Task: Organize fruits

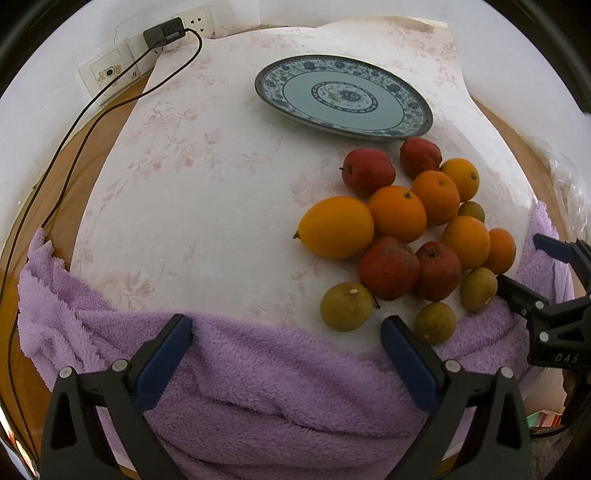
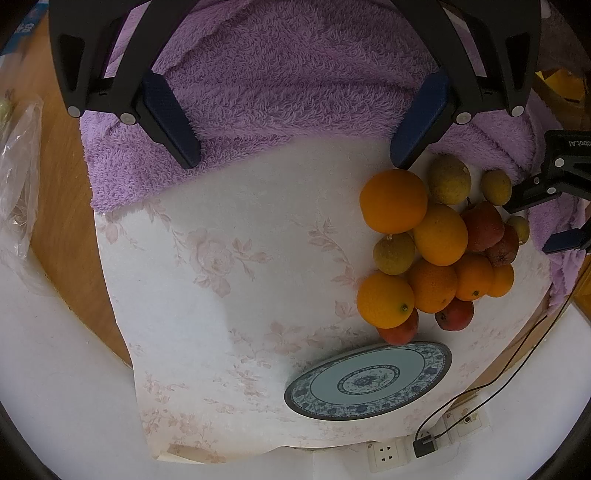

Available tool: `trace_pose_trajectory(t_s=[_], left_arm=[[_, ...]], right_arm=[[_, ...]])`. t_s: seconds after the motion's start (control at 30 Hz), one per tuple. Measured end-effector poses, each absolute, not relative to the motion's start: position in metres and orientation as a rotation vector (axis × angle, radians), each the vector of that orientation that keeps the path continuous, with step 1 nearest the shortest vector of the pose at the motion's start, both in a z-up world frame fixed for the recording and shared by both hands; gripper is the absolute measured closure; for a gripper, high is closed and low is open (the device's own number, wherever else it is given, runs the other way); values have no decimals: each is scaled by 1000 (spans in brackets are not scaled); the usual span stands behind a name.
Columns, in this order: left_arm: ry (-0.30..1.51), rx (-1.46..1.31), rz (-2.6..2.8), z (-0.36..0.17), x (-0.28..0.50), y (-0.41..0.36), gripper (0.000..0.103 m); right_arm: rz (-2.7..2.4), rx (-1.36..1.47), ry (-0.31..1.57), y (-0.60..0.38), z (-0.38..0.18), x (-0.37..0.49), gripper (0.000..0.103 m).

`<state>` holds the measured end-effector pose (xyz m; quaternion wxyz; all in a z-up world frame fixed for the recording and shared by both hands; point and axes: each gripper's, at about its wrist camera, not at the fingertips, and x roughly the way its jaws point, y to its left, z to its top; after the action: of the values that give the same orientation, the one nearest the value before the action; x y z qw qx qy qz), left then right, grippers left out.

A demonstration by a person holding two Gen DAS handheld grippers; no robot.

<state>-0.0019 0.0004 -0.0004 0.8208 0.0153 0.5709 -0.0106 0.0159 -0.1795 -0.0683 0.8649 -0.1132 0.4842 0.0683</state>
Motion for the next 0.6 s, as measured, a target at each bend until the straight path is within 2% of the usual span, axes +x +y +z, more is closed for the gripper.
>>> trace_pose_trajectory(t_s=[0.43, 0.6], left_arm=[[1217, 32, -26, 6, -4, 1, 2], [1185, 4, -34, 19, -7, 4, 5]], right_arm=[[148, -248, 1017, -178, -70, 14, 0], [173, -242, 1012, -178, -61, 10, 7]])
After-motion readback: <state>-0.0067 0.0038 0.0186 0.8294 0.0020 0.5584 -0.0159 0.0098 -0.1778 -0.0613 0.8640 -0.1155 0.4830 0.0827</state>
